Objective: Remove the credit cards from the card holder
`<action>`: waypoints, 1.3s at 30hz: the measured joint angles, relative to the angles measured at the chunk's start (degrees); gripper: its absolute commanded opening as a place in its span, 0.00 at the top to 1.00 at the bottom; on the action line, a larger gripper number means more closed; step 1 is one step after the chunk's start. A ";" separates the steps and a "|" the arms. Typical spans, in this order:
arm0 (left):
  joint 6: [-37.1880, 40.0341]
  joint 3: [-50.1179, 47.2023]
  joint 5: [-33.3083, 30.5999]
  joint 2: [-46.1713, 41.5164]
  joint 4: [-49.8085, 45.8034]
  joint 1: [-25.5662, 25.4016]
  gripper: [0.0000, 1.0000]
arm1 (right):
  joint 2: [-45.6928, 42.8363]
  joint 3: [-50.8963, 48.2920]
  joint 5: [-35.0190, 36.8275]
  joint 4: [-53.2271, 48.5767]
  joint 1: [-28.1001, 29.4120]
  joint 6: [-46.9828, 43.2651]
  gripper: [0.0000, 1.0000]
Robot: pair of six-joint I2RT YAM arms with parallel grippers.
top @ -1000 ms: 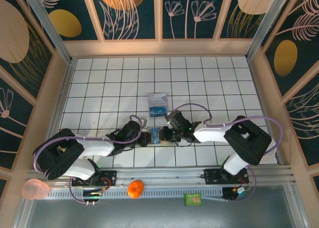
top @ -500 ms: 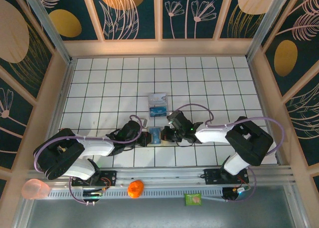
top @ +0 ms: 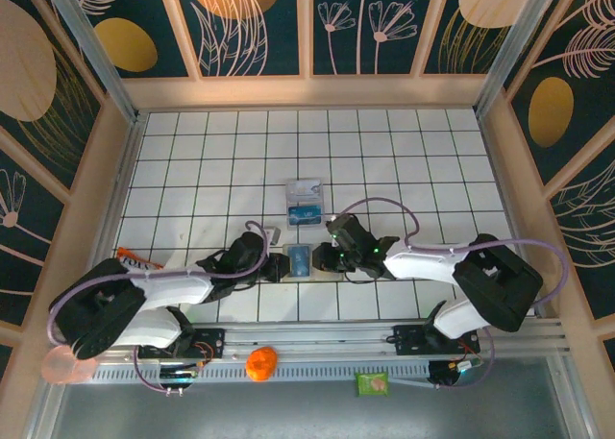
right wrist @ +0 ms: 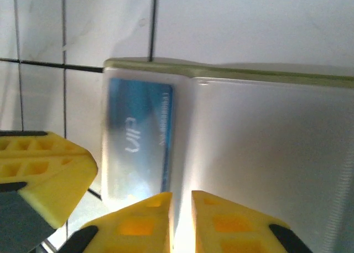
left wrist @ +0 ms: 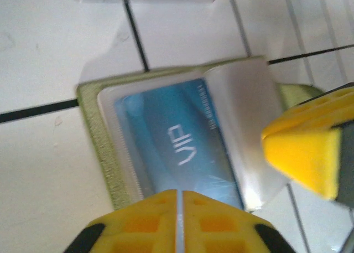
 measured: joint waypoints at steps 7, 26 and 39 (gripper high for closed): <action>2.49 0.96 -2.38 -0.55 -2.40 0.02 0.99 | 2.08 2.64 -4.90 2.23 0.26 -1.70 0.74; 2.80 1.81 -1.73 7.15 0.28 0.07 1.00 | 4.52 2.36 -5.49 2.12 -0.79 -0.35 0.76; 2.47 1.53 -1.70 7.15 0.76 0.07 1.00 | 5.97 2.25 -5.42 2.19 -0.83 0.37 0.76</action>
